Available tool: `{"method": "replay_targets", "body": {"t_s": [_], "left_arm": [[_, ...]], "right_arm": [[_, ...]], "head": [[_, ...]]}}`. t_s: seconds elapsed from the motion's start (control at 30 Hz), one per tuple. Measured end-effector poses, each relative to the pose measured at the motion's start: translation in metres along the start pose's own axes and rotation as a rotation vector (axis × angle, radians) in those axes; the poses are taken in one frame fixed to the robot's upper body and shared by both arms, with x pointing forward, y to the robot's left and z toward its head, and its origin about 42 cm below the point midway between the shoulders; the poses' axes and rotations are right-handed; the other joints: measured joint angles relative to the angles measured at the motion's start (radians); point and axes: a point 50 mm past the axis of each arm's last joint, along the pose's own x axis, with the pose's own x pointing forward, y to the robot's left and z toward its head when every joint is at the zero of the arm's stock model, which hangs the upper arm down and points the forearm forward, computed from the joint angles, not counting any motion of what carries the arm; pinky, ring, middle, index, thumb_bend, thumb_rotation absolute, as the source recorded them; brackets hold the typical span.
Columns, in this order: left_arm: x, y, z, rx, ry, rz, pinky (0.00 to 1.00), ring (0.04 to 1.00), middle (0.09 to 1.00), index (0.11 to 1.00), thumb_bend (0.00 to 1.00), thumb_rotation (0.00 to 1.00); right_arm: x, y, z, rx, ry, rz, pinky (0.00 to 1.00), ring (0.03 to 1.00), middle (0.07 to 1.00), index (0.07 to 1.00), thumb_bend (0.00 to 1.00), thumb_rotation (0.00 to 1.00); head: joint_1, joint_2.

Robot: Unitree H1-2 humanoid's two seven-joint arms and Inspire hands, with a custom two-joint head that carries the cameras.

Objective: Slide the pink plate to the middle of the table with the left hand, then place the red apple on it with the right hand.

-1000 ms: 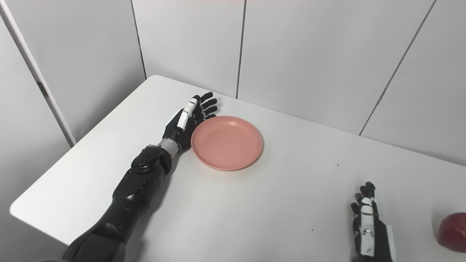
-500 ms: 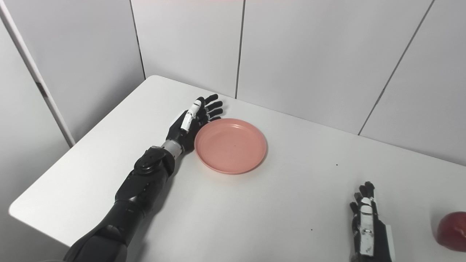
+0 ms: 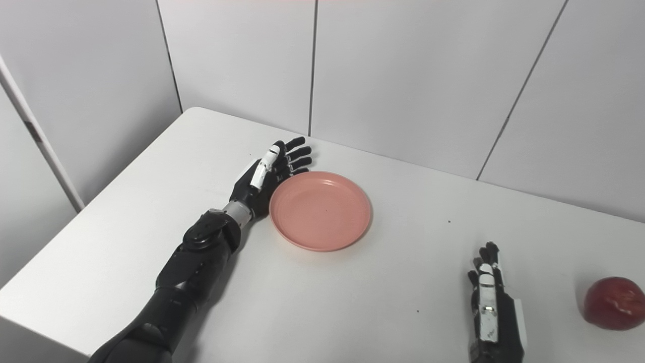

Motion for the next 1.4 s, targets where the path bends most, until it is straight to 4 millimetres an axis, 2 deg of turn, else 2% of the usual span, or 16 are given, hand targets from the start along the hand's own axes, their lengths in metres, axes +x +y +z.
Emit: {"method": "replay_targets", "body": {"t_s": [0.2, 0.47, 0.87, 1.13, 1.4], "left_arm": [[-0.003, -0.015, -0.004, -0.024, 0.004, -0.021, 0.86, 0.876, 0.871, 0.852, 0.33, 1.00], [-0.006, -0.051, -0.009, -0.038, 0.027, -0.067, 0.86, 0.884, 0.879, 0.859, 0.34, 1.00], [-0.015, -0.087, -0.014, -0.070, 0.064, -0.111, 0.88, 0.894, 0.892, 0.871, 0.33, 1.00], [-0.018, -0.099, -0.019, -0.072, 0.072, -0.131, 0.89, 0.901, 0.900, 0.876, 0.33, 1.00], [-0.018, -0.100, -0.020, -0.071, 0.073, -0.130, 0.89, 0.903, 0.903, 0.885, 0.33, 1.00]], "right_arm": [[0.000, 0.001, 0.000, 0.005, -0.001, 0.000, 1.00, 1.000, 1.000, 1.000, 0.19, 1.00], [0.000, 0.005, 0.001, -0.001, -0.003, -0.005, 1.00, 1.000, 1.000, 1.000, 0.18, 1.00], [0.000, 0.013, 0.003, -0.011, 0.002, 0.001, 1.00, 1.000, 1.000, 1.000, 0.18, 1.00], [0.000, 0.017, 0.004, -0.001, 0.002, -0.002, 1.00, 1.000, 1.000, 1.000, 0.20, 1.00], [0.000, 0.017, 0.004, -0.001, 0.002, -0.003, 1.00, 1.000, 1.000, 1.000, 0.21, 1.00]], "head": [[-0.023, 0.012], [-0.049, 0.026], [-0.097, 0.058], [-0.113, 0.072], [-0.129, 0.081]]}}
